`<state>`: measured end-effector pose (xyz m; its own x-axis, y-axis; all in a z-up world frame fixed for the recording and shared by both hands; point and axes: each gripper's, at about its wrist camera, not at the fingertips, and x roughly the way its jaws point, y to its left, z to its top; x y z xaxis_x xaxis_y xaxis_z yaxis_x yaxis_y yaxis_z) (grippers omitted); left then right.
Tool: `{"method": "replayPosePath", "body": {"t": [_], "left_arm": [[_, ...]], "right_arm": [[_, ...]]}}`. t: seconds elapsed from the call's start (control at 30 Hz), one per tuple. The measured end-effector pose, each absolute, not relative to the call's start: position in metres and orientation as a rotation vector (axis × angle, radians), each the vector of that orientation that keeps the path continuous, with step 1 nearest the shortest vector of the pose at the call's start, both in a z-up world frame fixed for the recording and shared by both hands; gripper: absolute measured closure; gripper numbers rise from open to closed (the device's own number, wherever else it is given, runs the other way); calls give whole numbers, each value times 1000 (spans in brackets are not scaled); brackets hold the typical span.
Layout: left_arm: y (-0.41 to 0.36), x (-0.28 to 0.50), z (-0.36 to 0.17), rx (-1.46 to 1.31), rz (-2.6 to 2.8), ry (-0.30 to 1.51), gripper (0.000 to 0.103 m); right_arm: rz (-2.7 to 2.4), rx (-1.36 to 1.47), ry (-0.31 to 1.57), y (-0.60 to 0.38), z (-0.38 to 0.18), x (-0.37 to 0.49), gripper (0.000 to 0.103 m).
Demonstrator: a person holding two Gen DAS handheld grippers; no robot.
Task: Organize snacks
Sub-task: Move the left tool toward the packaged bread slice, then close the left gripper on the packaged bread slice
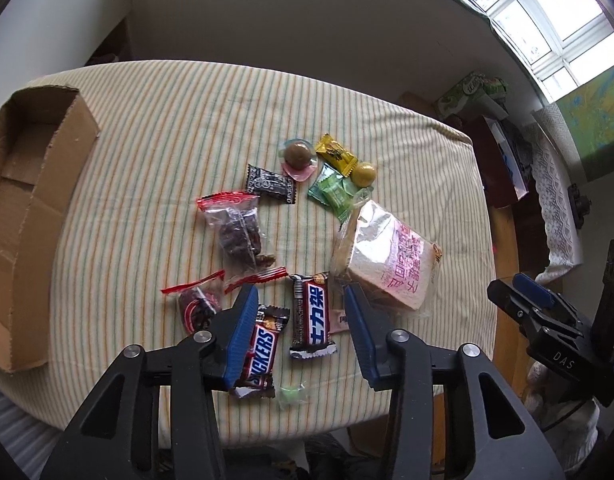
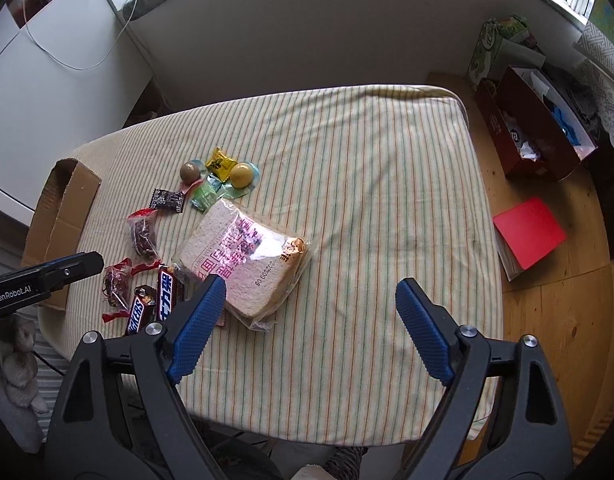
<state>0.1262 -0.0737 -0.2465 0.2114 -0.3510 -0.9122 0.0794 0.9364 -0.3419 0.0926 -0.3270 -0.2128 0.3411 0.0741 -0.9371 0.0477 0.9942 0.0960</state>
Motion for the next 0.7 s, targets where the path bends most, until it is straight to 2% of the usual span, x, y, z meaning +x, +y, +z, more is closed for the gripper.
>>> {"method": "replayPosePath", "body": {"t": [0.07, 0.13, 0.6, 0.7], "left_arm": [[-79, 130, -253, -242, -322, 1345, 63], [-83, 136, -257, -229, -332, 1357, 63], [-112, 172, -286, -137, -470, 1427, 64], [-115, 177, -291, -152, -504, 1445, 70]], "right_arm": [[18, 150, 1233, -329, -218, 94, 16], [11, 191, 1248, -332, -225, 96, 24], [-33, 414, 1314, -338, -270, 108, 24], [-19, 411, 1325, -334, -274, 112, 34]]}}
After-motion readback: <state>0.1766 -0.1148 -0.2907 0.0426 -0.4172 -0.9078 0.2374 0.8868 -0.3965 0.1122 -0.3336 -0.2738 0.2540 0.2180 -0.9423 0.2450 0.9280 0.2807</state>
